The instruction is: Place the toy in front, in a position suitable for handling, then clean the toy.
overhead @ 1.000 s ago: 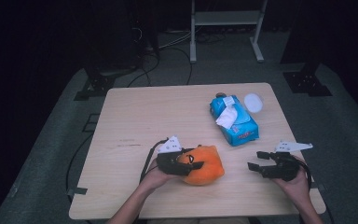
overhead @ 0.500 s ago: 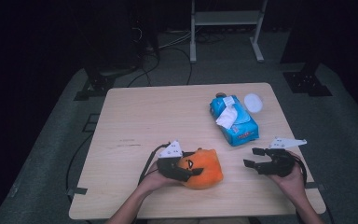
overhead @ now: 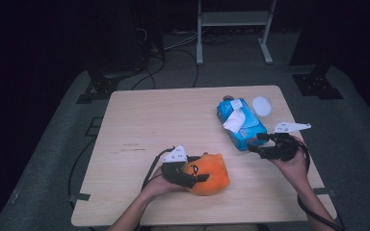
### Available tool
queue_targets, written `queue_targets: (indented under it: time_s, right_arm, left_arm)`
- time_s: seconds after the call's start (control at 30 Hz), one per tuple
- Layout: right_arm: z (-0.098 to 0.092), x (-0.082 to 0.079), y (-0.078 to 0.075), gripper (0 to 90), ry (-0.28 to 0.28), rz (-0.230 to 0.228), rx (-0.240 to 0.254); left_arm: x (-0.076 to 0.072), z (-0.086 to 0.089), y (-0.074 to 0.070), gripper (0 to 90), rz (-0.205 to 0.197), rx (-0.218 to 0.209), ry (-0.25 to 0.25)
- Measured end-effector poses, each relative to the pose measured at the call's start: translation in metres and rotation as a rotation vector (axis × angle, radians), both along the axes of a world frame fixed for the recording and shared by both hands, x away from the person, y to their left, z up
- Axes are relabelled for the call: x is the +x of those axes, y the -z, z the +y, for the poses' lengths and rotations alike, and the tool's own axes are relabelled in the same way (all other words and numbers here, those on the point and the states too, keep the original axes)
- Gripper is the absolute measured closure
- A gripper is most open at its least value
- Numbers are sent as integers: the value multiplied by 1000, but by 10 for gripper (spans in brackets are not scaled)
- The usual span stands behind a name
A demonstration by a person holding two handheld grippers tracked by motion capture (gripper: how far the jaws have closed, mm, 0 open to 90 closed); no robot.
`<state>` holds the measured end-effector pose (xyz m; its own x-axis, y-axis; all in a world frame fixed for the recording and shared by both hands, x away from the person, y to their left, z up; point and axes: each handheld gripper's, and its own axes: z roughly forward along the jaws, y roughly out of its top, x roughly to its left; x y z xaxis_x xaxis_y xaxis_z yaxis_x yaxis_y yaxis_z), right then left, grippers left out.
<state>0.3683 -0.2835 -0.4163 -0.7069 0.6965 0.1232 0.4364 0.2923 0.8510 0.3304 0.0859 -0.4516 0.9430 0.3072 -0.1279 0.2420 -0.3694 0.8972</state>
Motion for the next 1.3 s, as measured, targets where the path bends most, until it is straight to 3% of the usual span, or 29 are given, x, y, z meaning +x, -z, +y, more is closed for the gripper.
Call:
queue_targets:
  time_s: [0.23, 0.4, 0.67, 0.9, 1.07, 1.3]
  right_arm:
    - [14, 28, -14, 296, 0, -26, -13]
    - [32, 57, -20, 296, -1, -43, -67]
    - [48, 86, -13, 302, -5, -33, -79]
    - [52, 104, -1, 330, 34, -11, -98]
    - [50, 109, 9, 482, 80, 6, -115]
    - [40, 107, 9, 755, 135, 36, -78]
  left_arm:
    - [-3, -3, -1, 251, -14, 17, -1]
    - [-3, -3, -1, 246, -14, 17, 1]
    - [-3, -2, 0, 241, -15, 12, 1]
    - [-4, 0, 1, 235, -6, 9, -2]
    - [-4, -1, 1, 233, -4, 10, -6]
    - [-4, -2, 2, 217, -3, 6, -7]
